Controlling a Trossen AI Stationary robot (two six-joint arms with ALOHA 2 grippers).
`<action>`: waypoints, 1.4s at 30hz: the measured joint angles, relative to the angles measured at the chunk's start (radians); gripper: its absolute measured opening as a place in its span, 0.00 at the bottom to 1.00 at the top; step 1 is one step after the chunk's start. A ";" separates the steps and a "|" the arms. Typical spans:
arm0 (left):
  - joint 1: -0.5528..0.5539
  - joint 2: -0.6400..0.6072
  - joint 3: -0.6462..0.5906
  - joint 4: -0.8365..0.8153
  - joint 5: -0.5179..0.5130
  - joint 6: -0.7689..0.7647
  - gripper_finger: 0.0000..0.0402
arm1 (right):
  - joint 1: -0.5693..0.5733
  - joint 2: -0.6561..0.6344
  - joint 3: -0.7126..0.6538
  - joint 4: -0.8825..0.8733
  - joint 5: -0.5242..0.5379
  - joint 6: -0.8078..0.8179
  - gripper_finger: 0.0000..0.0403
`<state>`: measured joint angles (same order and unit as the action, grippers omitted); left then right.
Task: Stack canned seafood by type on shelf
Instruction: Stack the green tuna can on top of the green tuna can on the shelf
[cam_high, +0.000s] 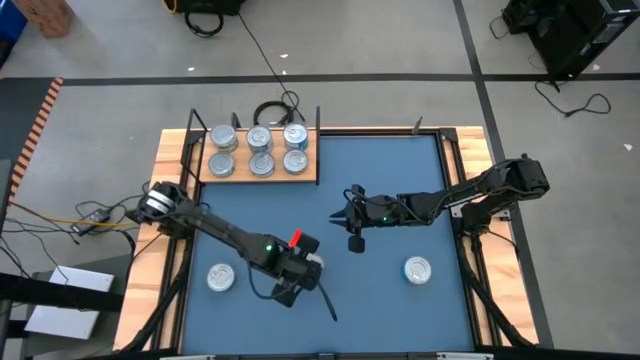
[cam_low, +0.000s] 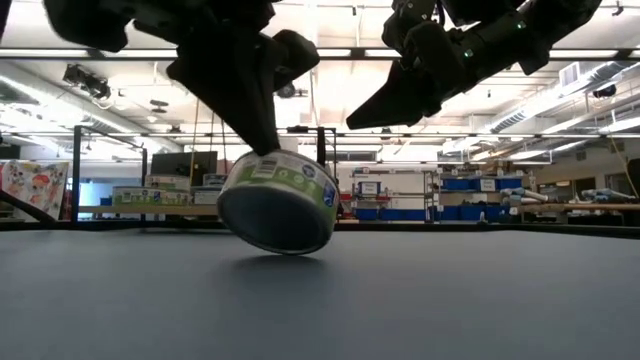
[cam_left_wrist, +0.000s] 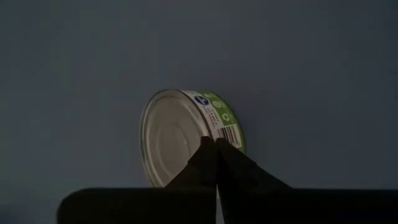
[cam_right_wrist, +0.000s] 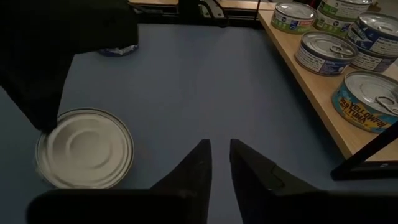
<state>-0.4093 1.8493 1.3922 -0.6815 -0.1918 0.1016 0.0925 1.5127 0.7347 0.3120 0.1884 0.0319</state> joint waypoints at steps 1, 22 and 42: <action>0.006 -0.003 0.000 -0.003 0.004 -0.006 0.00 | 0.000 0.000 0.000 -0.002 0.000 0.001 0.17; 0.085 -0.086 -0.084 0.006 0.090 0.160 0.00 | 0.047 -0.002 0.000 -0.038 0.000 0.018 0.21; 0.079 -0.081 -0.235 0.115 -0.022 0.555 0.23 | 0.043 -0.003 0.000 -0.037 0.000 0.011 0.21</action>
<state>-0.3298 1.7678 1.1567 -0.5670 -0.2136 0.6571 0.1352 1.5097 0.7349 0.2749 0.1886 0.0430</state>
